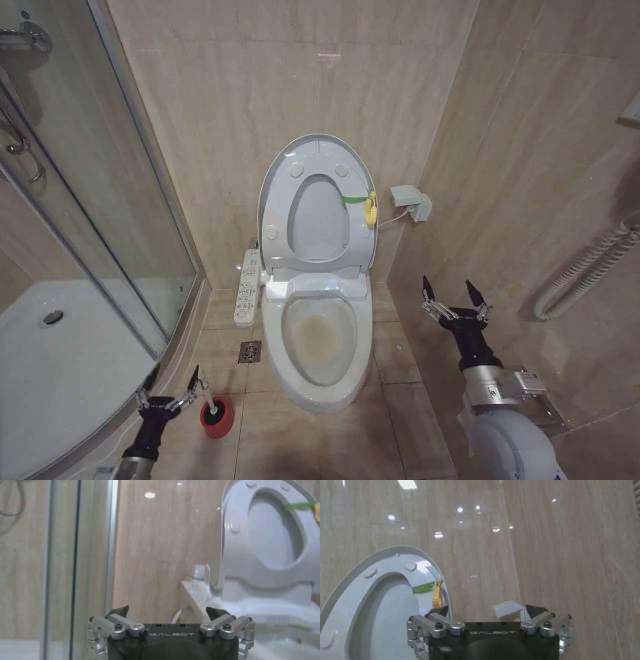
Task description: Open the toilet lid, clean the toilet bowl with a toilet brush, close the toilet lid, and flush.
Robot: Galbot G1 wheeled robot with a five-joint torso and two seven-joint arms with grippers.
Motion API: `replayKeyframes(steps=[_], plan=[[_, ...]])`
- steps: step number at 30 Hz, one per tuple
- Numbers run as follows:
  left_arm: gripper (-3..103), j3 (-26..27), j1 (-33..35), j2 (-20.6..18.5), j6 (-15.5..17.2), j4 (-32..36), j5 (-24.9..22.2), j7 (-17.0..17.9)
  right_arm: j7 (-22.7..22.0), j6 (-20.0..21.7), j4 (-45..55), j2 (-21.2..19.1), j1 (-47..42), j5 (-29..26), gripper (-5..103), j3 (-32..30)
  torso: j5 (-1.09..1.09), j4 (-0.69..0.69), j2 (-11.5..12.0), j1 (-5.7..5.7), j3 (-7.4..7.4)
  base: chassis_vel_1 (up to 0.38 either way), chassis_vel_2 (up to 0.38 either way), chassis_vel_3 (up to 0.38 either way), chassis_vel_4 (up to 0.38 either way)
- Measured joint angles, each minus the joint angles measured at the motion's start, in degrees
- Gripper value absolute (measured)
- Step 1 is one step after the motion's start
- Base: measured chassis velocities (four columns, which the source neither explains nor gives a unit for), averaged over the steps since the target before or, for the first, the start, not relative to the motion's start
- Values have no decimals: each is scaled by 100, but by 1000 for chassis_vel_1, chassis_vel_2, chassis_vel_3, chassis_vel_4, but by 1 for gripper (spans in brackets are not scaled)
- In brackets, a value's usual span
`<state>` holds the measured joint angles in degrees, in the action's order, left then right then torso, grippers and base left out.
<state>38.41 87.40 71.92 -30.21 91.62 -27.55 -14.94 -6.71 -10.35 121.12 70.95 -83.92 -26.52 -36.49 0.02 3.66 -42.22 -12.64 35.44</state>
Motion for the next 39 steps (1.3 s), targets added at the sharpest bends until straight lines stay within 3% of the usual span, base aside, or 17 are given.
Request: replayKeyframes(steps=[3, 6, 23, 31, 39], plan=[[100, 43, 321, 37, 158, 646, 44, 283, -21, 20, -2, -7, 27, 18, 100, 34, -2, -1, 0, 0, 0, 0, 0, 0, 0], [100, 131, 716, 130, 527, 1566, 195, 623, -50, 45, -12, -19, 67, 36, 100, 86, -2, 0, 0, 0, 0, 0, 0, 0, 0], [100, 585, 1707, 331, 1745, 3880, 344, 1322, -137, 290, -122, -169, 385, 81, 100, 379, -1, 0, 0, 0, 0, 0, 0, 0, 0], [100, 494, 1863, 512, 1989, 4354, 611, 1391, -159, 293, -284, -383, 754, -56, 100, 351, -2, 0, 0, 0, 0, 0, 0, 0, 0], [100, 358, 2014, 614, 2000, 4424, 868, 1452, -236, 328, -387, -440, 960, -69, 100, 412, -2, 0, 0, 0, 0, 0, 0, 0, 0]])
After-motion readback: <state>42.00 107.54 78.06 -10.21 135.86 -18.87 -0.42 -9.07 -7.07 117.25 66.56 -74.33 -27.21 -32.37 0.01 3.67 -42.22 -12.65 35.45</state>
